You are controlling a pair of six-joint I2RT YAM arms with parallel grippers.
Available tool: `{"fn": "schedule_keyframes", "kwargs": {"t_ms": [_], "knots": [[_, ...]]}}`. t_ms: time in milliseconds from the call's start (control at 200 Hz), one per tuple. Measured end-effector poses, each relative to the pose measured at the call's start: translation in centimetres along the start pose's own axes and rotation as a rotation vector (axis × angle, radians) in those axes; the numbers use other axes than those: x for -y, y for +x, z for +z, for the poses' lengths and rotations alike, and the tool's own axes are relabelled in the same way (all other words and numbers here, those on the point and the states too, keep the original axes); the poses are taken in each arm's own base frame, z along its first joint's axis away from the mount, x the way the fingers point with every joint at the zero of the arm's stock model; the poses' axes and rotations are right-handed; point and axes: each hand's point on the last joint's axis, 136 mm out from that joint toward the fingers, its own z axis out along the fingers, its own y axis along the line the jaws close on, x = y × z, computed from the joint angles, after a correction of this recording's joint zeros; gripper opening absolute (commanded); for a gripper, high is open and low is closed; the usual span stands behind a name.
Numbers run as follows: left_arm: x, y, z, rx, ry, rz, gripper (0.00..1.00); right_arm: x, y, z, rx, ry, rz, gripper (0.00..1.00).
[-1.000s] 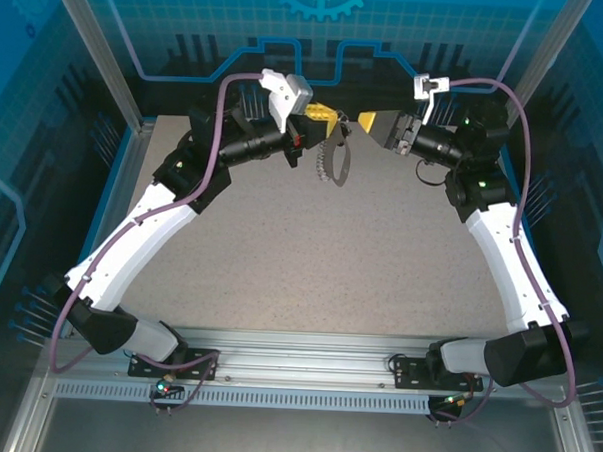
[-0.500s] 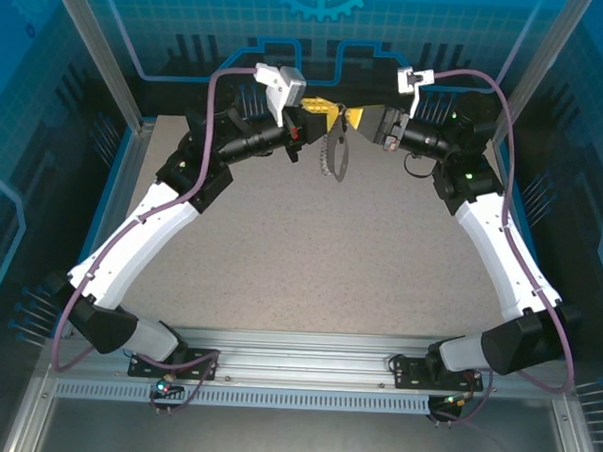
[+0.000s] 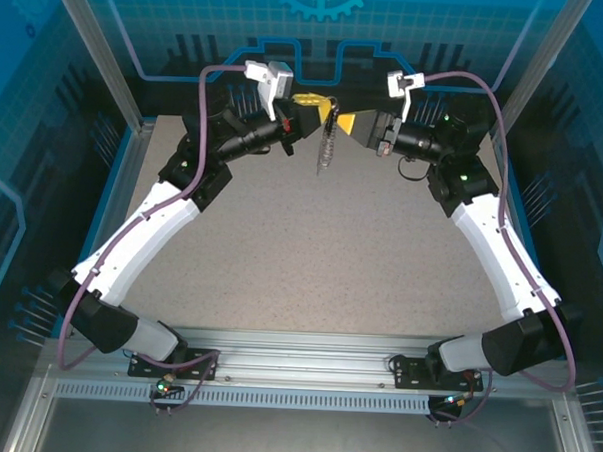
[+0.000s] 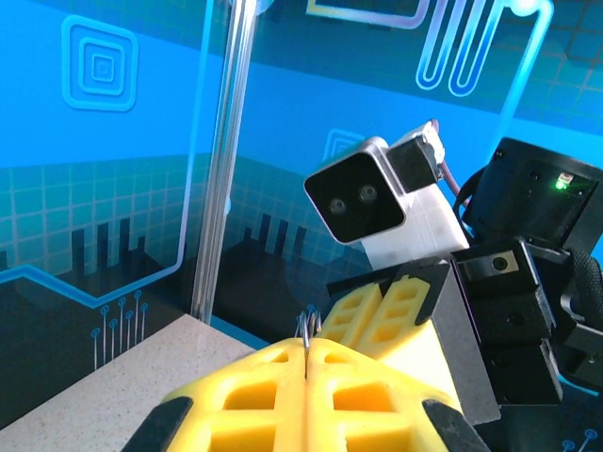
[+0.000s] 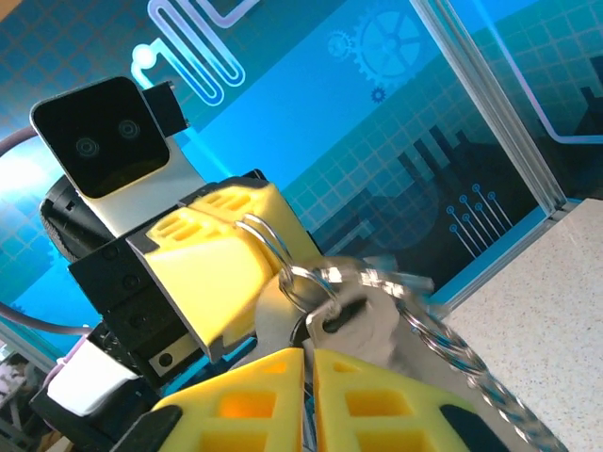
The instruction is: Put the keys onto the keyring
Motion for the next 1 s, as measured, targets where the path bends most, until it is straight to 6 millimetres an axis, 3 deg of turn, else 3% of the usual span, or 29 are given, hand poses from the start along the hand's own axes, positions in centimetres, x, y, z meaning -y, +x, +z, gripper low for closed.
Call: {"fn": "schedule_keyframes", "kwargs": {"t_ms": [280,360,490,730,1000], "knots": [[0.1,-1.6,-0.4,0.052,0.031,-0.047,0.00,1.0,-1.6,-2.5,0.082,0.076,0.002,0.28],[0.3,-2.0,-0.5,0.063,0.046,-0.060,0.00,0.5,-2.4,-2.5,0.102,0.074,-0.003,0.40],[0.5,-2.5,-0.6,0.082,0.071,-0.088,0.00,-0.9,-4.7,-2.2,0.147,0.045,-0.033,0.51],[0.3,-2.4,0.0,0.089,0.121,-0.156,0.00,-2.1,-7.4,-0.9,0.188,-0.024,-0.082,0.53],[0.3,-2.4,0.3,0.095,0.144,-0.204,0.00,-1.5,-6.2,1.9,0.144,-0.073,-0.041,0.47]]}}
